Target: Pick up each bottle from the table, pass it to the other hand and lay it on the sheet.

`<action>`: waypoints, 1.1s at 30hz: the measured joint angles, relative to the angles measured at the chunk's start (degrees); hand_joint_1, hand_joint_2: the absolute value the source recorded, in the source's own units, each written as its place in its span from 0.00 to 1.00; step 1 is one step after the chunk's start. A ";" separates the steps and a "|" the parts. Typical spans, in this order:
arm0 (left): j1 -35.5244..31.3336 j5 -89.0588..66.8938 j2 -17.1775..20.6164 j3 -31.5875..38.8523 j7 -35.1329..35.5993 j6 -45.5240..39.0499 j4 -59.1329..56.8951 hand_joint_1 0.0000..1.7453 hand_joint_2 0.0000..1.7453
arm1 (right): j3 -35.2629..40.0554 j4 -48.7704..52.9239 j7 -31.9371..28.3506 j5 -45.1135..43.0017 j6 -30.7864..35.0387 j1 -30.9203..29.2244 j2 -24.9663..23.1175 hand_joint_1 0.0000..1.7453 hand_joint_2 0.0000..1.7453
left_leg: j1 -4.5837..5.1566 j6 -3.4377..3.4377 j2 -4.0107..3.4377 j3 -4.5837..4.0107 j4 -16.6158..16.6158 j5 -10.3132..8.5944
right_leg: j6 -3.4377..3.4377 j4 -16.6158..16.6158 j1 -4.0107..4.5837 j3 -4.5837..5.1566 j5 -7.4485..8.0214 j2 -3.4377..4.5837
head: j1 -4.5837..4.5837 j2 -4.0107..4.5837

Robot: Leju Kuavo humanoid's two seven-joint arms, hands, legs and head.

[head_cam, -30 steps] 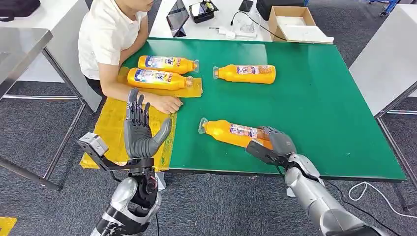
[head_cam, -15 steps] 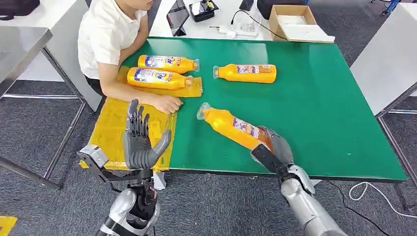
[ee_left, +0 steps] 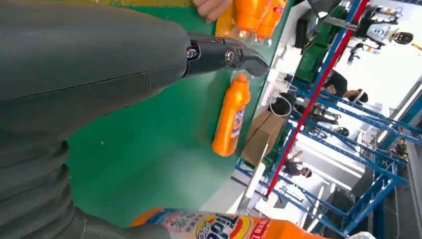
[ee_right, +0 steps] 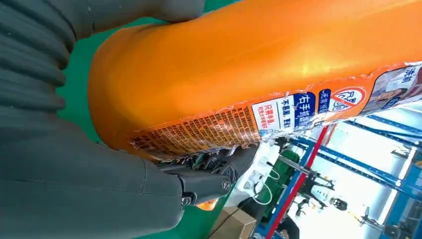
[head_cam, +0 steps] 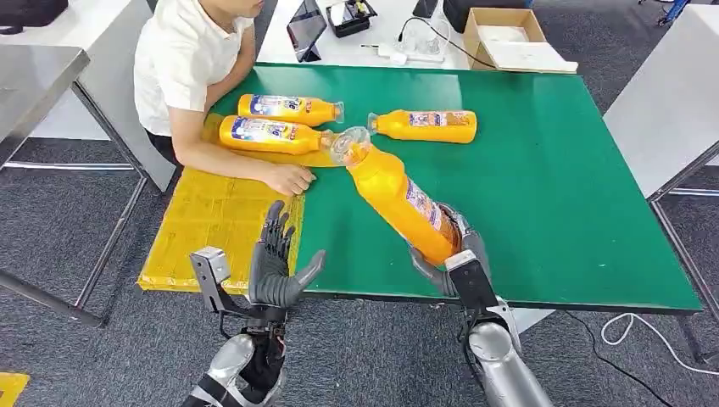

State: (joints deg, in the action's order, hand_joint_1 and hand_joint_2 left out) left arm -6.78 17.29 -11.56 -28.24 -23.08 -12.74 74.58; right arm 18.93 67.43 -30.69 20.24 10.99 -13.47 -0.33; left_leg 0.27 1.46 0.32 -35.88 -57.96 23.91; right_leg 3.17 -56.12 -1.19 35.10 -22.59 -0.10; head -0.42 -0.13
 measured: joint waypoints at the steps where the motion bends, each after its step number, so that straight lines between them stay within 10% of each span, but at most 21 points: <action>1: 0.00 -0.22 -0.02 -0.11 -0.11 -0.33 -0.04 0.00 1.00 | 0.00 0.18 -0.02 -0.07 0.00 0.10 -0.02 0.98 1.00 | 0.00 0.00 0.00 0.00 0.00 0.00 | 0.00 0.00 0.00 0.00 0.00 0.00 | -0.02 0.00; 28: -0.83 12.61 0.09 -1.77 4.46 19.58 0.50 0.00 1.00 | 14.67 -3.37 -2.32 2.38 -8.50 -2.13 -3.69 0.87 1.00 | -0.03 -0.01 -0.02 -0.02 0.00 0.00 | -0.01 -0.01 0.02 0.02 -0.01 0.01 | 0.00 0.00; 29: -0.85 12.57 0.09 -1.77 4.37 19.47 0.50 0.99 1.00 | 14.99 -3.43 -2.36 2.36 -8.57 -2.14 -3.72 0.86 1.00 | -0.03 -0.01 -0.02 -0.02 0.00 0.00 | -0.02 -0.01 0.02 0.02 -0.01 0.01 | 0.00 0.00; 32: -0.83 12.55 0.09 -1.66 4.24 19.27 0.50 1.00 1.00 | 15.78 -3.85 -2.47 2.16 -8.63 -2.17 -3.80 0.75 1.00 | -0.03 -0.01 -0.02 -0.02 0.00 0.00 | -0.02 -0.02 0.02 0.02 -0.01 0.01 | -0.02 0.00; 33: -0.81 12.46 0.09 -1.64 4.06 19.27 0.50 1.00 1.00 | 15.91 -4.00 -2.53 2.06 -8.63 -2.23 -3.82 0.47 1.00 | -0.03 -0.01 -0.02 -0.02 0.00 0.00 | -0.02 -0.02 0.02 0.02 -0.01 0.01 | 0.00 0.00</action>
State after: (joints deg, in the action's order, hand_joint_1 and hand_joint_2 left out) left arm -7.59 29.75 -11.48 -29.88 -19.02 6.54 75.08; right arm 34.84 63.43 -33.22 22.30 2.36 -15.71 -4.15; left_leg 0.24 1.45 0.29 -35.90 -57.96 23.91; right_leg 3.15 -56.14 -1.17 35.13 -22.60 -0.09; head -0.42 -0.13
